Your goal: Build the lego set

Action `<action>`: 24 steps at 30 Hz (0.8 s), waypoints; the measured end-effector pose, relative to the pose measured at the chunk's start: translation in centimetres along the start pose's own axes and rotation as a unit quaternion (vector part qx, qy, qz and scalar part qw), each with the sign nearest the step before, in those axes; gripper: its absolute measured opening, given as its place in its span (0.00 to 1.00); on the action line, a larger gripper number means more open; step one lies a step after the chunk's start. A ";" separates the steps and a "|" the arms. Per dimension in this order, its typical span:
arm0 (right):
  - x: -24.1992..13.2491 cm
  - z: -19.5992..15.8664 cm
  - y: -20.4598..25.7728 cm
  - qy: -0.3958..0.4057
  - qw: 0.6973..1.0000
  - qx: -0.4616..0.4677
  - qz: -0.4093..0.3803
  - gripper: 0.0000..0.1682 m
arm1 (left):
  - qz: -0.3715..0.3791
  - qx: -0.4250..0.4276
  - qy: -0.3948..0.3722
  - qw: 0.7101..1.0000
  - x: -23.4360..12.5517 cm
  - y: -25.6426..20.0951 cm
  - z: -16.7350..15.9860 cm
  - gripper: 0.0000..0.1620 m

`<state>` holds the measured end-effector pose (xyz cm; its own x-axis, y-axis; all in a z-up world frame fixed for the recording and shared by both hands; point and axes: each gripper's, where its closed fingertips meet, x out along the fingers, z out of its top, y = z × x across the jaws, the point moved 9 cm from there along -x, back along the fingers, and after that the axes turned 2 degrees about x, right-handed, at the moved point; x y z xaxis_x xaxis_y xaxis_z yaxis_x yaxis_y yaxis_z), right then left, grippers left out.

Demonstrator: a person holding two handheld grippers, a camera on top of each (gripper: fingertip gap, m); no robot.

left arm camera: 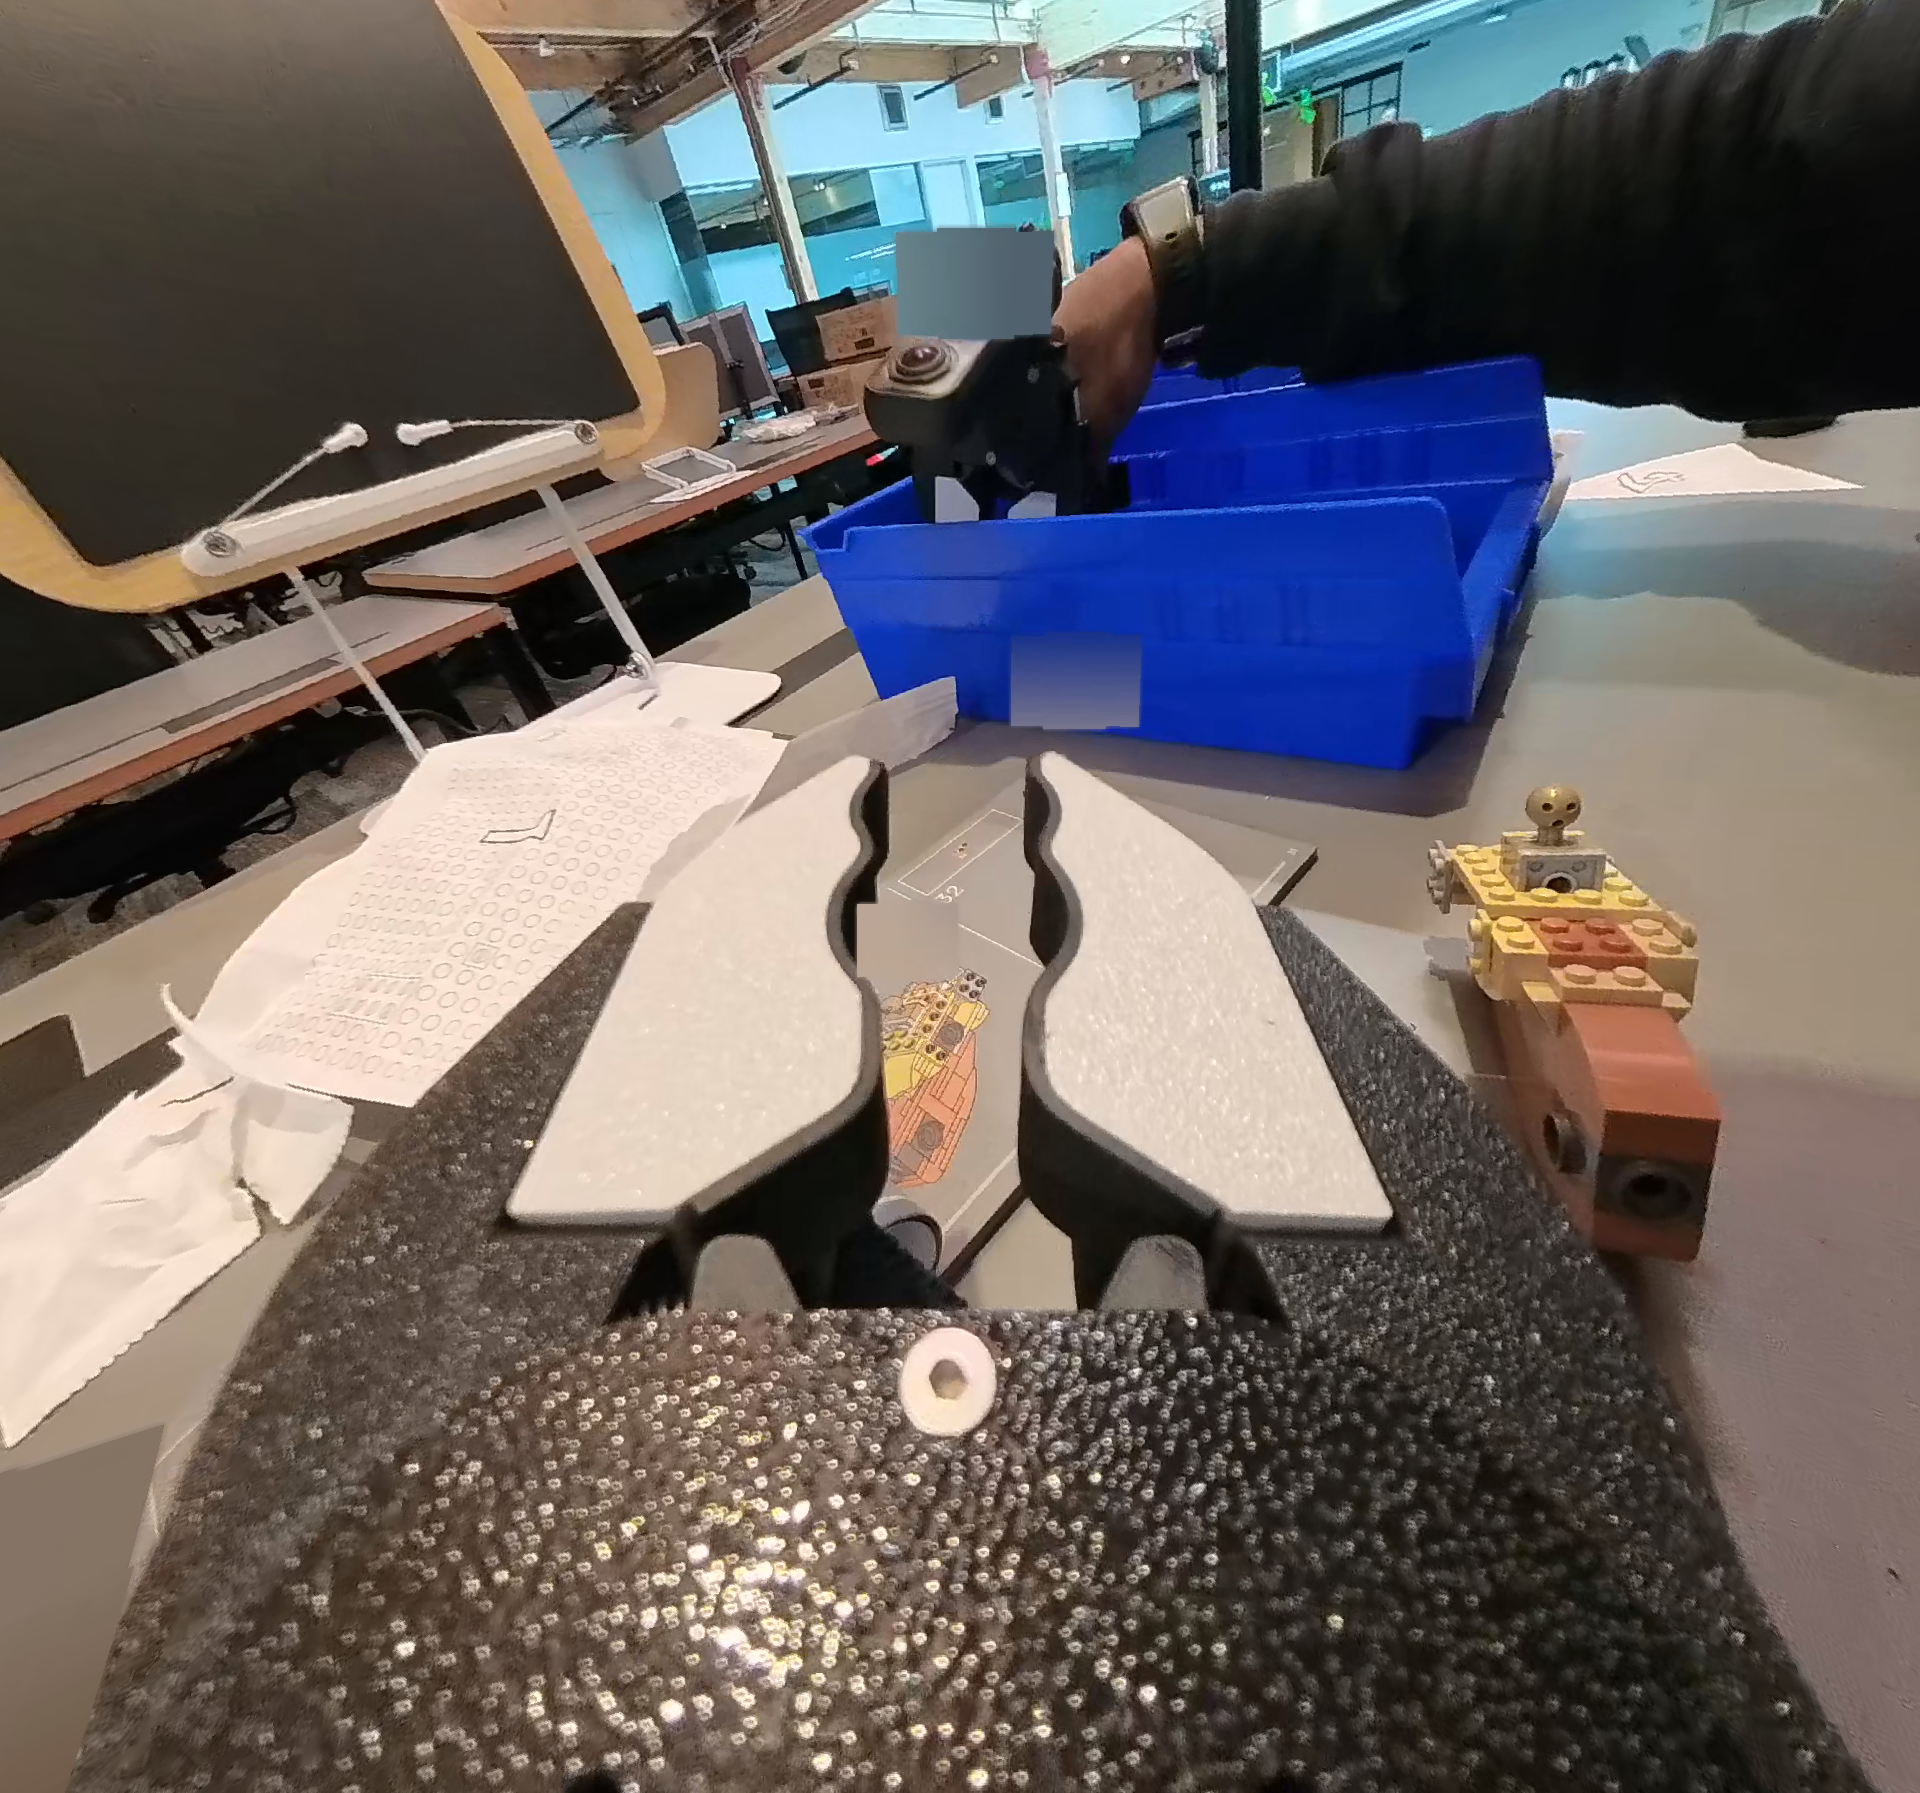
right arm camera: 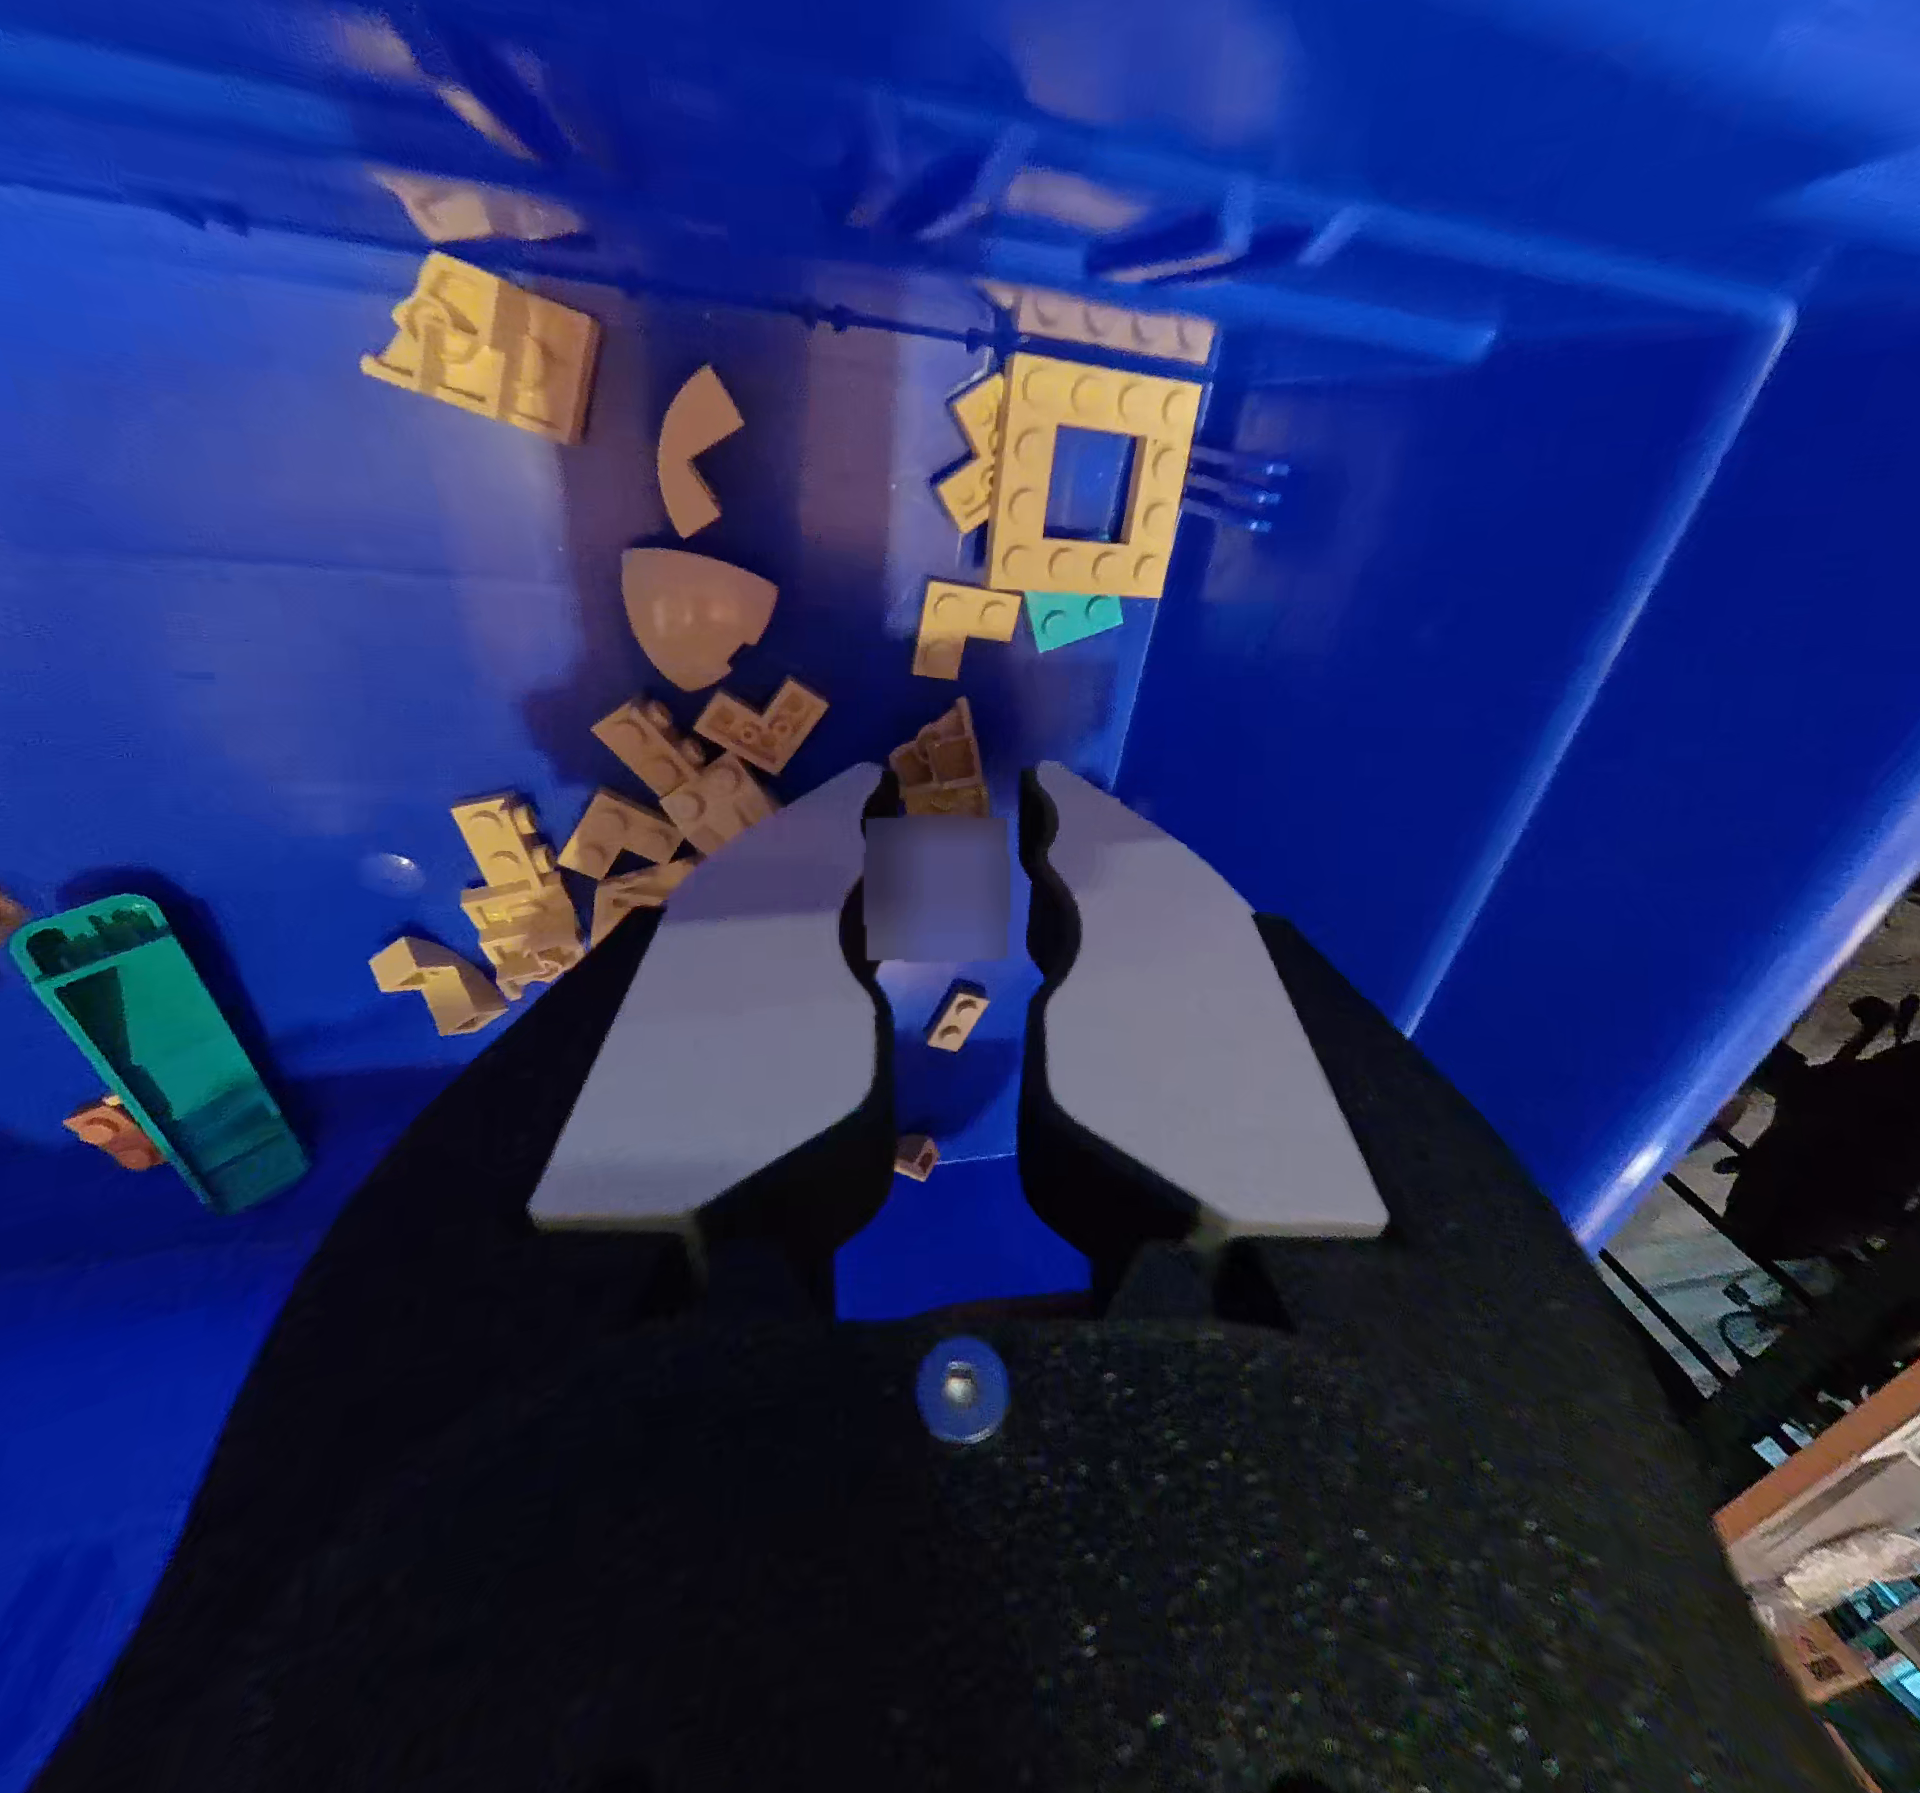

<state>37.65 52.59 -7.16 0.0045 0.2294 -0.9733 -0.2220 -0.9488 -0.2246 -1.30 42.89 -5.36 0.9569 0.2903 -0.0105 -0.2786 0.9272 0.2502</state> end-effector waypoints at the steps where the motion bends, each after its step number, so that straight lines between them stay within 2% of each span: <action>1: 0.0 0.0 0.0 0.001 1.000 -0.001 0.002 0.13 | 0.000 -0.001 -0.001 1.000 0.0 0.0 0.0 0.15; 9: 0.3 -0.6 0.1 0.009 1.000 0.006 0.014 0.14 | 0.000 0.003 -0.004 1.000 -0.1 -0.1 0.3 0.15; 15: 0.2 -0.5 0.1 0.013 1.000 0.003 0.000 0.05 | 0.002 0.005 -0.006 1.000 -0.2 0.0 0.4 0.15; 17: -0.1 -0.4 0.3 0.006 1.000 0.007 -0.007 0.05 | 0.003 0.005 -0.007 1.000 -0.2 0.0 0.4 0.15; 21: -1.6 -0.6 0.9 -0.031 0.999 0.032 -0.011 0.05 | 0.002 0.003 -0.006 1.000 -0.2 -0.1 0.5 0.15; 24: -3.7 -0.4 1.8 -0.095 0.993 0.067 0.002 0.05 | -0.003 0.002 -0.009 1.000 -0.3 -0.2 0.7 0.15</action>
<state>37.67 49.94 -3.98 -0.1781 0.2757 -0.9446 -0.3502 -0.9149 -0.2009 -1.46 42.43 -4.72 0.9596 0.2814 0.0051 -0.2735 0.9279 0.2535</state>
